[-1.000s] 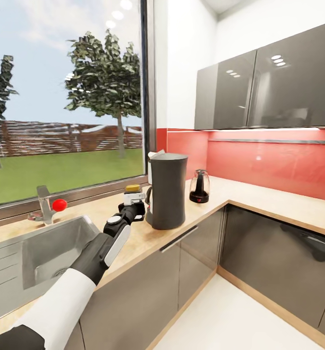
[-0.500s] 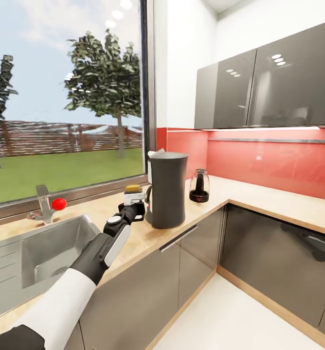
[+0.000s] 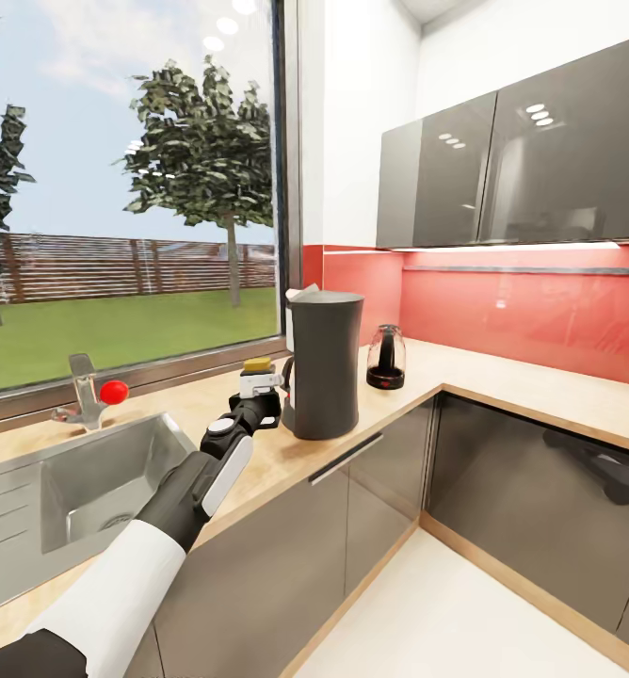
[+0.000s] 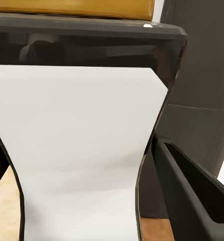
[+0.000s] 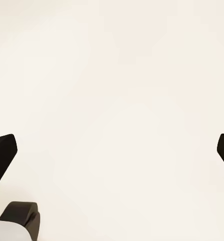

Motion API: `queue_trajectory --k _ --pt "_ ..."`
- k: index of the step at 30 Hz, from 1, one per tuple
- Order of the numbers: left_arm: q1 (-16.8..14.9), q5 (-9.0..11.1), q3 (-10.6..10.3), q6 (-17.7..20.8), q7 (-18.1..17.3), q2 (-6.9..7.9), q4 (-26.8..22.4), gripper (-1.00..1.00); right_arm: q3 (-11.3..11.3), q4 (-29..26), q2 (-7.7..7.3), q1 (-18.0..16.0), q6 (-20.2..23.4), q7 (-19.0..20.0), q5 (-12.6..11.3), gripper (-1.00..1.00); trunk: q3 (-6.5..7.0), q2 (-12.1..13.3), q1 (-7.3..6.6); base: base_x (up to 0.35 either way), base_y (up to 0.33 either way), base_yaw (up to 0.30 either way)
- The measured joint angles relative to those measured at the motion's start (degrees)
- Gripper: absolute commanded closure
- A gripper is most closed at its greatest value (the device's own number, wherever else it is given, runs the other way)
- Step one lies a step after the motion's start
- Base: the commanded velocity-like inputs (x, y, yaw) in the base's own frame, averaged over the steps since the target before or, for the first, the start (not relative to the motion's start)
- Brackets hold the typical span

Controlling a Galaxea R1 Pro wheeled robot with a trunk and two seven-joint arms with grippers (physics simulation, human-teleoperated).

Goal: Set up a coffee station on the kitchen countertop: keep the coffee maker on the countertop, move the bottle of coffee from the kitchen shelf to the counter next to the coffee maker, place a paper coffee filter on top of the coffee maker, put the saucer next to the coffee maker with the coffee cup on the saucer, and place the electric kettle next to the coffee maker.

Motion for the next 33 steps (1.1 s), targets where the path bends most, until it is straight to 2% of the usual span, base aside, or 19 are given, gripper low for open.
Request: queue_trajectory --k 33 --pt "0.00 0.00 0.09 -0.08 0.00 0.09 -0.07 1.00 0.00 0.01 0.00 0.00 0.00 -0.05 0.01 -1.00 0.00 0.00 -0.01 0.047 0.000 0.000"
